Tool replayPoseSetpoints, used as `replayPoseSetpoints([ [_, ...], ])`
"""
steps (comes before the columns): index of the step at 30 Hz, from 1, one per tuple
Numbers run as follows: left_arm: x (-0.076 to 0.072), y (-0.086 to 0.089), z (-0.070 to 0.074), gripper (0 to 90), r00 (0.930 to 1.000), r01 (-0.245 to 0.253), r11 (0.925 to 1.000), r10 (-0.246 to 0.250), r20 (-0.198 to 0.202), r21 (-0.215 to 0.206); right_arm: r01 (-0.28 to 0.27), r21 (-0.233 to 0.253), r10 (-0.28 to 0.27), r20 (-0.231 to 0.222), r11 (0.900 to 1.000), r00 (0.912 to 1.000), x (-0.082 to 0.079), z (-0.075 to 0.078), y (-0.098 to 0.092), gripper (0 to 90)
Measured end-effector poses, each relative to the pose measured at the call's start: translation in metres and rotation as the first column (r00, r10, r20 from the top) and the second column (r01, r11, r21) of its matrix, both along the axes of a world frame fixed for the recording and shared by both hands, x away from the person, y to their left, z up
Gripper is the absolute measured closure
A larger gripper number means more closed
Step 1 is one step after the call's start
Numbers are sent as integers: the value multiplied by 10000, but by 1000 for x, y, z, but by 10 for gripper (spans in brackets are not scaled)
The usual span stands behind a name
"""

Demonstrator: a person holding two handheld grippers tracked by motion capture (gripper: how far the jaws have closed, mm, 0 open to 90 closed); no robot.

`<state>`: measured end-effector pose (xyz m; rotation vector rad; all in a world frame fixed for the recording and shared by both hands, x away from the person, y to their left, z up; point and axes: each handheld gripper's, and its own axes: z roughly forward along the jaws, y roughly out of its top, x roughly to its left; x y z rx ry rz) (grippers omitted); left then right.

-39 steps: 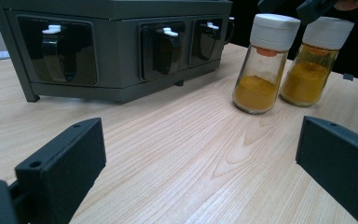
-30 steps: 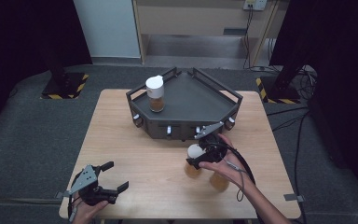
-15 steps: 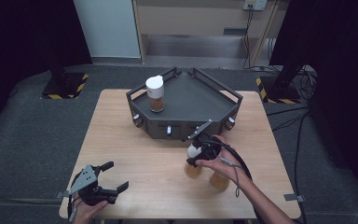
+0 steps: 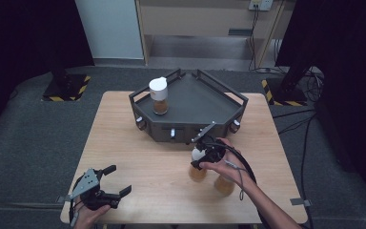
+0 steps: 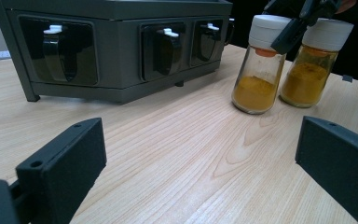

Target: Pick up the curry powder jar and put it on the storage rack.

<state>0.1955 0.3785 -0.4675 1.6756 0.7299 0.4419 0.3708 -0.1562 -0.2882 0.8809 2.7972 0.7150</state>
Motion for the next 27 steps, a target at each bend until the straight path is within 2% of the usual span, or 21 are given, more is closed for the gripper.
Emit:
replayPoseSetpoints([
  [4, 0, 0, 0, 6, 10000, -13, 10000, 13, -16, -20, -6, -49, 7, 15, 10000, 10000, 0, 4, 1, 335],
  [12, 0, 0, 0, 6, 10000, -30, 10000, 30, -38, -27, 79, 156, -82, 206, 9998, 9998, -1, 19, -1, 335],
  [27, 1, 0, 0, 5, 10000, -25, 10000, 25, -80, -45, 170, 345, -184, 388, 9993, 9991, 5, 57, -4, 335],
])
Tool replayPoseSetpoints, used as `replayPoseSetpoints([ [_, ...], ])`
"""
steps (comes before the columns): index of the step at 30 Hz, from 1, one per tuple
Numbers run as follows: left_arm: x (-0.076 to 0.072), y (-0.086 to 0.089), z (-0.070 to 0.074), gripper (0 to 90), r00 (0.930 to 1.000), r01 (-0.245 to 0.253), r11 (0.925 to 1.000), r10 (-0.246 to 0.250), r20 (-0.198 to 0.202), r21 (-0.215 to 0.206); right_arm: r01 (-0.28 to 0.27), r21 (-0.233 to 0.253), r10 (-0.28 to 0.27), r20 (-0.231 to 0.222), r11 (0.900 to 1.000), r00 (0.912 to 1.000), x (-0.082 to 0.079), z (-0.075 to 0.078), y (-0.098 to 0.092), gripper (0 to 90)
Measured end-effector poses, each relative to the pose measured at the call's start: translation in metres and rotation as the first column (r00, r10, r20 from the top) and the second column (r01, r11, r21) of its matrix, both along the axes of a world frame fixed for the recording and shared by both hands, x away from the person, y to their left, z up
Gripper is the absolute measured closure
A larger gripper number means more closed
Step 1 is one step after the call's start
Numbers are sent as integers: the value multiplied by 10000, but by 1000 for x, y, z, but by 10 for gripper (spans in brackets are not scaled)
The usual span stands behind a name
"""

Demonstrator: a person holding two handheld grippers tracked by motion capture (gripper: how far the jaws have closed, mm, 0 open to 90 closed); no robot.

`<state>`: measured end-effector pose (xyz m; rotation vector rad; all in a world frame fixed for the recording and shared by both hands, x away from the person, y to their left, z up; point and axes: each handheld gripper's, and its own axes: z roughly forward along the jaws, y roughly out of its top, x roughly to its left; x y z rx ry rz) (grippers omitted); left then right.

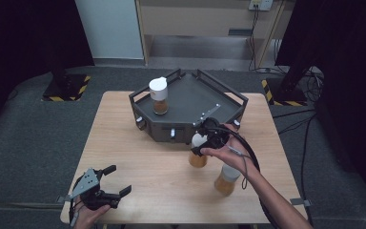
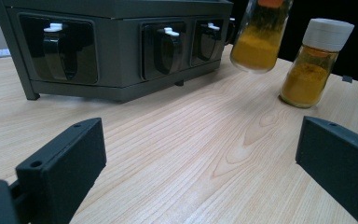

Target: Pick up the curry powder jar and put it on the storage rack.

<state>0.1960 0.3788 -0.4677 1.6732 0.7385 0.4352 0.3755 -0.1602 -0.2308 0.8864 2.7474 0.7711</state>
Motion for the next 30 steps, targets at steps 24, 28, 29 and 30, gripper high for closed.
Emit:
replayPoseSetpoints([
  [24, 4, 2, -3, 5, 9996, -56, 9999, 53, -266, -129, -135, -28, 136, 138, 9999, 9998, 14, 39, 8, 335],
  [28, 6, 2, -4, 5, 9994, -95, 9998, 88, -348, -185, -144, -55, 144, 98, 9999, 9998, 20, 43, 9, 335],
  [29, 6, 2, -5, 5, 9993, -99, 9998, 92, -364, -180, -182, -72, 183, 121, 9998, 9998, 21, 44, 9, 335],
  [30, 7, 2, -5, 5, 9992, -103, 9998, 96, -392, -167, -173, -82, 174, 110, 9998, 9998, 23, 46, 10, 335],
])
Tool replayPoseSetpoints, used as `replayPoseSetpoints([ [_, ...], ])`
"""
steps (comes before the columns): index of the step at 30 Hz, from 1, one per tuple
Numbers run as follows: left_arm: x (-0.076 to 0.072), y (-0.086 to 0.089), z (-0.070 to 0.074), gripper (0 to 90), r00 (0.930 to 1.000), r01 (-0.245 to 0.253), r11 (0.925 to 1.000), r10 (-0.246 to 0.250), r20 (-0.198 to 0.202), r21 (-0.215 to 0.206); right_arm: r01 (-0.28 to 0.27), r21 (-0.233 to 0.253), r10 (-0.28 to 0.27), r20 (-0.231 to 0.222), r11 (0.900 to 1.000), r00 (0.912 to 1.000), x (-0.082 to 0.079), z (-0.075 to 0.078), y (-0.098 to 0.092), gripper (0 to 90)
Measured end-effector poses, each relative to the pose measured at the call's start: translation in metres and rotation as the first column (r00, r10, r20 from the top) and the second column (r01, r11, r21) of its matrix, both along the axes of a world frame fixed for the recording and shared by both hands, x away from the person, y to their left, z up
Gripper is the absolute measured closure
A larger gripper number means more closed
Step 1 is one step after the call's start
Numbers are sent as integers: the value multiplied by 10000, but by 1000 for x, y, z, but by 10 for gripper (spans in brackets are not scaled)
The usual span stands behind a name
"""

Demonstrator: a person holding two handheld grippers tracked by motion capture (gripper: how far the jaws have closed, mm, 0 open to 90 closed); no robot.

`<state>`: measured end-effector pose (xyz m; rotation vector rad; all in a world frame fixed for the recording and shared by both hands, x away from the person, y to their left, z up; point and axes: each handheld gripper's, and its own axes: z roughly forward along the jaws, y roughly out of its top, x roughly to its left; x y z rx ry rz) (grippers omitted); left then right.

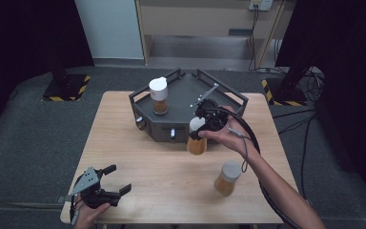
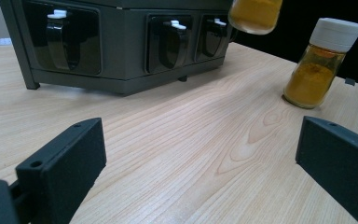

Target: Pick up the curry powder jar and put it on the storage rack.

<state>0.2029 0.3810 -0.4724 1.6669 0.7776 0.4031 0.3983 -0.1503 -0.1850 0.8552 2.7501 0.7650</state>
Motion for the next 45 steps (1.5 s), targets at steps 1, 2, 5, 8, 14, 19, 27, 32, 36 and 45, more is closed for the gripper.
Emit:
replayPoseSetpoints([
  [1, 1, 0, 0, 5, 10000, -1, 10000, 1, -24, 2, -12, -5, 12, -6, 10000, 10000, 2, 1, 0, 335],
  [2, 1, 0, -1, 5, 10000, 4, 10000, -4, -37, -1, -2, 14, 2, -8, 10000, 10000, 3, 3, 0, 335],
  [5, 3, 0, -2, 6, 10000, -10, 10000, 10, -96, -28, -7, 36, 7, -24, 10000, 10000, 7, 9, 1, 335],
  [8, 4, 0, -2, 6, 9999, -8, 10000, 8, -132, -45, 10, 5, -10, -3, 10000, 10000, 11, 15, 4, 335],
  [14, 4, 1, -3, 6, 9999, -40, 9999, 38, -146, -107, 17, 76, -17, -7, 10000, 10000, 19, 28, 9, 335],
  [19, 4, 2, -4, 6, 9999, -56, 9999, 54, -148, -137, 23, 159, -23, 18, 9999, 10000, 26, 40, 15, 335],
  [27, 4, 2, -4, 6, 9999, -72, 9998, 69, -148, -187, 180, 200, -182, 117, 9996, 9998, 36, 56, 24, 335],
  [32, 4, 2, -4, 6, 9999, -73, 9998, 70, -150, -193, 382, 252, -385, 130, 9990, 9992, 45, 61, 26, 335],
  [36, 4, 2, -4, 6, 9999, -57, 9998, 55, -146, -173, 601, 337, -605, 105, 9976, 9981, 53, 63, 26, 335],
  [45, 3, 2, -3, 6, 9999, 0, 9999, -2, -130, -107, 980, 162, -981, 99, 9951, 9951, 73, 62, 34, 335],
])
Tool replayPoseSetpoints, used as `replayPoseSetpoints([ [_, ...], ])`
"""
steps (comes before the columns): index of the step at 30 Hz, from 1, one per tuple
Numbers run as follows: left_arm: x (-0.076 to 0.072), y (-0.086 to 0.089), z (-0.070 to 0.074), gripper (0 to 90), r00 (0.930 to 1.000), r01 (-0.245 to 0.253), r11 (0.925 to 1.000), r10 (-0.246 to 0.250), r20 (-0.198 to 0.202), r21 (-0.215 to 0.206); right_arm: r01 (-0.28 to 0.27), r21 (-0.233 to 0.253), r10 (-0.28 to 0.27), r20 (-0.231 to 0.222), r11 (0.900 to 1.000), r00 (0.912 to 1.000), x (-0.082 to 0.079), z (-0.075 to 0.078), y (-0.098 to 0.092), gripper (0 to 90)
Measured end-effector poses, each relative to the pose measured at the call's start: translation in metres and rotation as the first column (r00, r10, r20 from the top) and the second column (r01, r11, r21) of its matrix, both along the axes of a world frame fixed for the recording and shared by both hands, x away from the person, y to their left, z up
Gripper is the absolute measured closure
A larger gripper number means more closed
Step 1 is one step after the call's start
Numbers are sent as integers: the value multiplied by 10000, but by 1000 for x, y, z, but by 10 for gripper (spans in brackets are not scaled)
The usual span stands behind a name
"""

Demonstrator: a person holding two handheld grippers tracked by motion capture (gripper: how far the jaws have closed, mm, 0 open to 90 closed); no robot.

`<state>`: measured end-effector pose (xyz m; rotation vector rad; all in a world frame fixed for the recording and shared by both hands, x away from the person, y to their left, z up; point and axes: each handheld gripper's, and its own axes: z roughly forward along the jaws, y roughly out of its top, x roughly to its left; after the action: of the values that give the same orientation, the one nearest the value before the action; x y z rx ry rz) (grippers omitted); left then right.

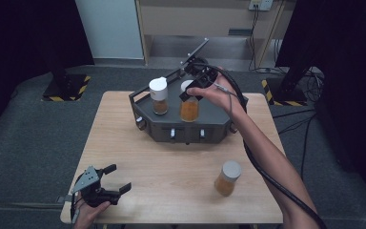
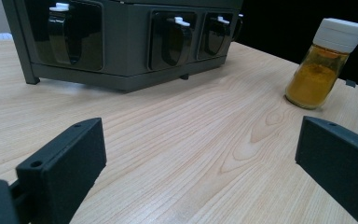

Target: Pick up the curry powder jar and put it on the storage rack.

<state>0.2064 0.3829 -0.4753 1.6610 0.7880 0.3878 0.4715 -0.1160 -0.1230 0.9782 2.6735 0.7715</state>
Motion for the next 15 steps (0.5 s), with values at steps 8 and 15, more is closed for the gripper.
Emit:
replayPoseSetpoints([
  [8, 0, 0, 0, 6, 10000, -11, 10000, 11, 0, -31, 275, -98, -276, -132, 9996, 9995, 22, -7, 9, 335],
  [15, 0, 1, 0, 6, 10000, -1, 10000, 1, 1, -55, 565, -74, -566, -179, 9984, 9982, 39, -15, 14, 335],
])
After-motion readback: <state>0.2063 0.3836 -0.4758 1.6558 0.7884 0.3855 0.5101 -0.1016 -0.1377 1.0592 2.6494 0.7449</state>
